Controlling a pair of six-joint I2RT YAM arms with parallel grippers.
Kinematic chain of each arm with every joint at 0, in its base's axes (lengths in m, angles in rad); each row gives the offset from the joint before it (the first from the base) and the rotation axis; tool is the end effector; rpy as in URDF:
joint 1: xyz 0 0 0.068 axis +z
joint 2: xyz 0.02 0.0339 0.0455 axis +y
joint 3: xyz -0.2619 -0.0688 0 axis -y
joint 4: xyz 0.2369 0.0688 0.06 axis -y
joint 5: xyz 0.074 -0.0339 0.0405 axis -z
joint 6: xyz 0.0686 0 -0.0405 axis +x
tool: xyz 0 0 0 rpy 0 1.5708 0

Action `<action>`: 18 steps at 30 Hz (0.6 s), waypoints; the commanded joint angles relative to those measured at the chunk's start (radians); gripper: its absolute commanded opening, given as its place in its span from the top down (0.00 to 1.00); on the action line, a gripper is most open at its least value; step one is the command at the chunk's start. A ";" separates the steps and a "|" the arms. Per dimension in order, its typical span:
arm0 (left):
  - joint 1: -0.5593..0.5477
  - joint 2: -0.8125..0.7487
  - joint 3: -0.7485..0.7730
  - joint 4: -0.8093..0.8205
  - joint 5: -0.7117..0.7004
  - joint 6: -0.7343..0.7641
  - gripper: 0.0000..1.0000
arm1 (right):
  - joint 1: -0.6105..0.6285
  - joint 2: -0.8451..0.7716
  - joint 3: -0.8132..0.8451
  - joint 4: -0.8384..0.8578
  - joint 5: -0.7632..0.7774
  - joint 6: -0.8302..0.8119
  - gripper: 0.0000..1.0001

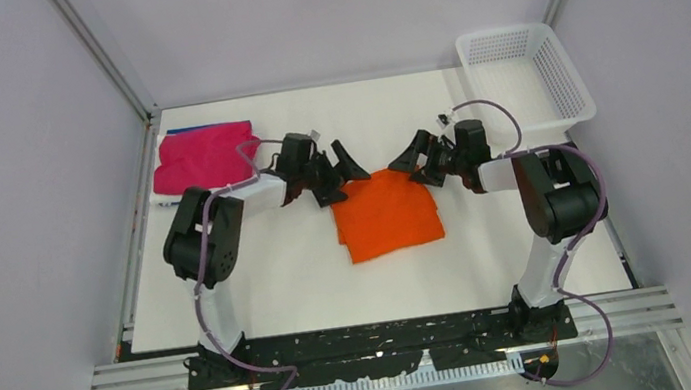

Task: Fold and stack the t-shirts
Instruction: Smooth out wrinkles on the folded tshirt

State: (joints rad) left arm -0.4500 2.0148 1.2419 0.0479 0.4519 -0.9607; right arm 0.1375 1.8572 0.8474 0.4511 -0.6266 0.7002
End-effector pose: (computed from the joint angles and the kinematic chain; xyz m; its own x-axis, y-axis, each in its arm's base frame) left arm 0.3882 -0.2208 0.1376 -0.9040 -0.3821 -0.1915 -0.0966 0.6191 -0.7794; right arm 0.3716 0.0920 0.1274 -0.7905 0.4175 -0.4481 -0.1232 0.6083 0.7841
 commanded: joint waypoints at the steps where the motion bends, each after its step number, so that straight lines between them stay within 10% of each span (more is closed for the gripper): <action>1: -0.057 -0.156 -0.188 -0.024 -0.061 0.023 0.00 | -0.009 -0.105 -0.104 -0.194 0.065 -0.132 0.05; 18: -0.150 -0.518 -0.260 -0.219 -0.318 0.180 0.00 | -0.009 -0.639 -0.100 -0.524 0.215 -0.258 0.05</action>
State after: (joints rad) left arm -0.5705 1.6489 0.9867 -0.0578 0.2737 -0.8799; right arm 0.1352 1.4181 0.7109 0.0254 -0.5159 0.4862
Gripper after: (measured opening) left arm 0.994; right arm 0.955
